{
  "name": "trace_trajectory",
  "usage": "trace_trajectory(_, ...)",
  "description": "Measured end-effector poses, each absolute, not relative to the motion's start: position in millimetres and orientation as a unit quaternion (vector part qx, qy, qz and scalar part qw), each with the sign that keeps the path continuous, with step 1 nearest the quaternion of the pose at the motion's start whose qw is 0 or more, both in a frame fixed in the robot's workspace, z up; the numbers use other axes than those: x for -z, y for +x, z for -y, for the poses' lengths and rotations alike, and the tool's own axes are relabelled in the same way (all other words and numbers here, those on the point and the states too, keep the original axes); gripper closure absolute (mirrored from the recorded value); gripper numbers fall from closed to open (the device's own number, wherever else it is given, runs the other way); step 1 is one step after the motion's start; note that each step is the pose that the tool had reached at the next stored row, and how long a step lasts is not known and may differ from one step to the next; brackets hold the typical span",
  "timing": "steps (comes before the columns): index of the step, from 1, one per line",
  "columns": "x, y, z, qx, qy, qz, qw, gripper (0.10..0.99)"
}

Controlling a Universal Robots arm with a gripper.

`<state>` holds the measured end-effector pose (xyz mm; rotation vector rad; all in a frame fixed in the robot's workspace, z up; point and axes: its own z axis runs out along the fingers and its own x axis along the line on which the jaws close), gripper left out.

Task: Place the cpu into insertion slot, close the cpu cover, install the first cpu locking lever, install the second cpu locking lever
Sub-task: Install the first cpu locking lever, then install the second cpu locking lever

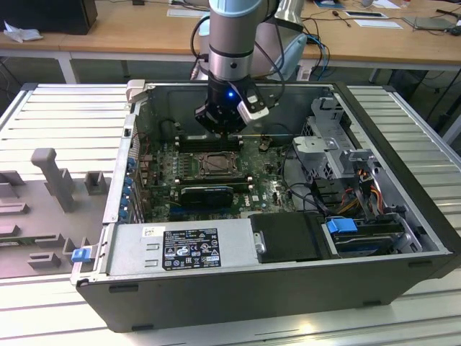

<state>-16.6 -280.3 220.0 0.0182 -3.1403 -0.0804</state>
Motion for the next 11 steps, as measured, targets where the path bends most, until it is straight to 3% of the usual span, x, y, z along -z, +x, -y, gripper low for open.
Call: trace_trajectory(11, -221.4, -16.6, 286.1, 0.026, 0.006, 1.0, 0.0, 0.98)
